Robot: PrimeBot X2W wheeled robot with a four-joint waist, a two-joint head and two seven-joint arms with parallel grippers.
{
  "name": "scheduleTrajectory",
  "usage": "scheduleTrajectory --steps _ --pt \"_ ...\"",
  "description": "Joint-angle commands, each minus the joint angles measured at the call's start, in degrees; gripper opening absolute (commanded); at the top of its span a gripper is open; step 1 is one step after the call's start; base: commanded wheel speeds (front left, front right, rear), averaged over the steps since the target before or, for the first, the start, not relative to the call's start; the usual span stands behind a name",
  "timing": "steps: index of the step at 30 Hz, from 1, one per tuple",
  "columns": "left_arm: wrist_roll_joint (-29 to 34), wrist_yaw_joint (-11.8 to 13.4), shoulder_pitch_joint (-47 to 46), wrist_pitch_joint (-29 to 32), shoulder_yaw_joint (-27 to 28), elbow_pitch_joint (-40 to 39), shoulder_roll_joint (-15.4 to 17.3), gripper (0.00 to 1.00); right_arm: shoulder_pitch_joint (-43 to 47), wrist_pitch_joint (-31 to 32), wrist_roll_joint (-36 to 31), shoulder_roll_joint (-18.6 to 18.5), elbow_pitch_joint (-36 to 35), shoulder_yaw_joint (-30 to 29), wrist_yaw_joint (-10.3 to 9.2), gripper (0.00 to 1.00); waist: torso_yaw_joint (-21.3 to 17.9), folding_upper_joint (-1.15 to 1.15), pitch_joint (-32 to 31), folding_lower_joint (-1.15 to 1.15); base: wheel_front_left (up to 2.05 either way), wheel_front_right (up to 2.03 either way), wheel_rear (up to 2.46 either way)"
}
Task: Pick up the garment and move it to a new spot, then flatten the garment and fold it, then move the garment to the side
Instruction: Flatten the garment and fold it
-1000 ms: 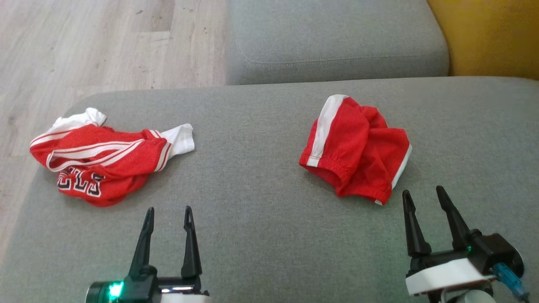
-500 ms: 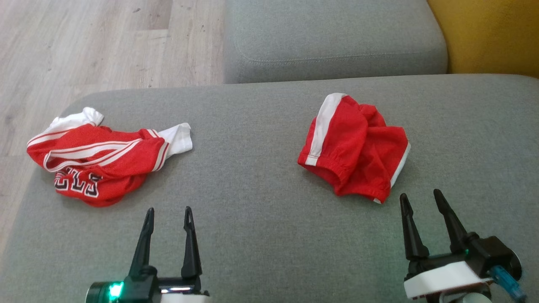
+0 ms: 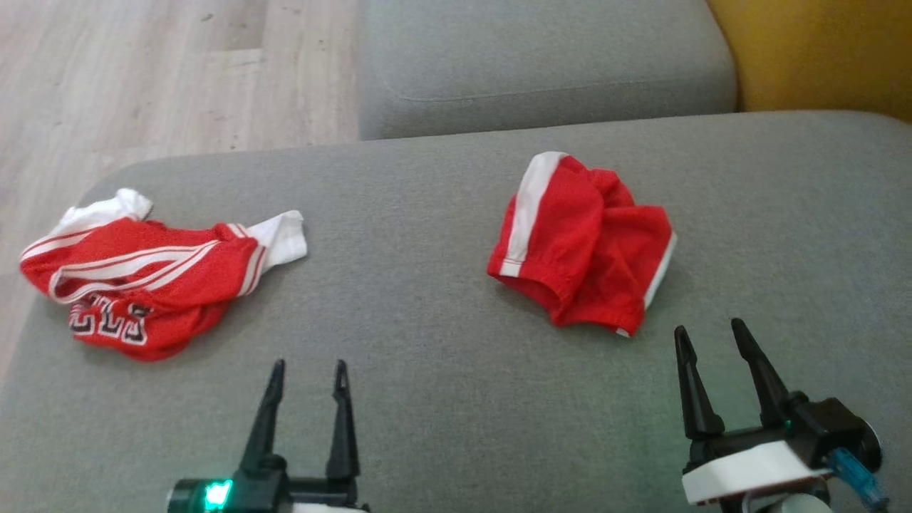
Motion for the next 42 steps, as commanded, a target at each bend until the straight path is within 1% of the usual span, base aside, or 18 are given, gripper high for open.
scheduleTrajectory --steps 1,7,8,12,15,21,25,26,28,34,35,36,37,38,42 --pt "-0.36 -0.15 -2.85 -0.53 0.59 -1.11 -0.1 1.0 -3.43 -0.14 -0.43 -0.3 -2.07 1.48 -0.04 1.0 -1.63 0.0 0.67 0.0 0.0 0.0 0.0" --pt "-1.54 -1.44 -6.95 -0.53 -4.2 2.41 -0.1 1.0 -4.84 -0.14 -0.7 -0.3 -3.01 1.82 -0.04 1.0 -7.36 0.0 3.32 0.0 0.0 0.0 0.0" --pt "-1.54 -1.44 -6.95 -0.53 -4.2 2.41 -0.1 1.0 -4.84 -0.14 -0.7 -0.3 -3.01 1.82 -0.04 1.0 -7.36 0.0 3.32 0.0 0.0 0.0 0.0" --pt "-0.95 -2.71 -13.64 -0.53 -7.76 5.02 -0.1 1.0 -7.21 -0.14 -0.36 -0.3 -4.97 2.44 -0.04 1.0 -11.86 0.0 8.87 0.0 0.0 0.0 0.0" --pt "0.81 -4.28 -19.68 -0.53 -10.86 7.53 -0.1 1.0 -9.09 -0.14 0.07 -0.3 -6.23 2.64 -0.04 1.0 -14.7 0.0 13.23 0.0 0.0 0.0 0.0" --pt "4.55 -6.99 -30.18 -0.53 -18.82 14.49 -0.1 1.0 -11.5 -0.14 1.24 -0.3 -7.38 2.4 -0.04 1.0 -18.69 0.0 20.52 0.0 0.0 0.0 0.0" --pt "5.66 -8.42 -35.61 -0.53 -23.78 20.96 -0.1 1.0 -12.77 -0.14 2.01 -0.3 -7.56 2.84 -0.04 1.0 -20.85 0.0 23.75 0.0 0.0 0.0 0.0" --pt "5.62 -8.46 -37.87 -0.53 -25.28 24.36 -0.1 1.0 -13.35 -0.14 2.39 -0.3 -7.67 3.06 -0.04 1.0 -21.74 0.0 24.91 0.0 0.0 0.0 0.0" --pt "5.62 -7.57 -40.12 -0.53 -26.11 27.3 -0.1 1.0 -13.83 -0.14 2.83 -0.3 -7.77 3.14 -0.04 1.0 -22.38 0.0 25.81 0.0 0.0 0.0 0.0" --pt "3.87 -5.76 -44.26 -0.53 -27.74 32.5 -0.1 1.0 -14.26 -0.14 3.39 -0.3 -7.88 3.54 -0.04 1.0 -22.98 0.0 26.96 0.0 0.0 0.0 0.0" --pt "3.63 -5.36 -44.78 -0.53 -27.88 33.57 -0.1 0.93 -14.3 -0.14 3.44 -0.3 -7.85 3.63 -0.04 1.0 -23.01 0.0 26.97 0.0 0.0 0.0 0.0" --pt "3.23 -5.04 -45.28 -0.53 -27.95 34.34 -0.1 0.56 -14.37 -0.14 3.49 -0.3 -7.79 3.77 -0.04 1.0 -23.06 0.0 26.95 0.0 0.0 0.0 0.0" --pt "2.75 -4.89 -45.76 -0.53 -28.06 34.85 -0.1 0.3 -14.46 -0.14 3.55 -0.3 -7.72 3.92 -0.04 1.0 -23.12 0.0 26.88 0.0 0.0 0.0 0.0" --pt "2.21 -4.89 -46.17 -0.53 -28.2 35.1 -0.1 0.0 -14.57 -0.14 3.61 -0.3 -7.67 4.02 -0.04 1.0 -23.15 0.0 26.79 0.0 0.0 0.0 0.0" --pt "0.33 -5.44 -47.27 -0.53 -29.25 35.37 -0.1 0.0 -14.63 -0.14 3.57 -0.3 -7.43 3.93 -0.04 1.0 -22.9 0.0 25.56 0.0 0.0 0.0 0.0"
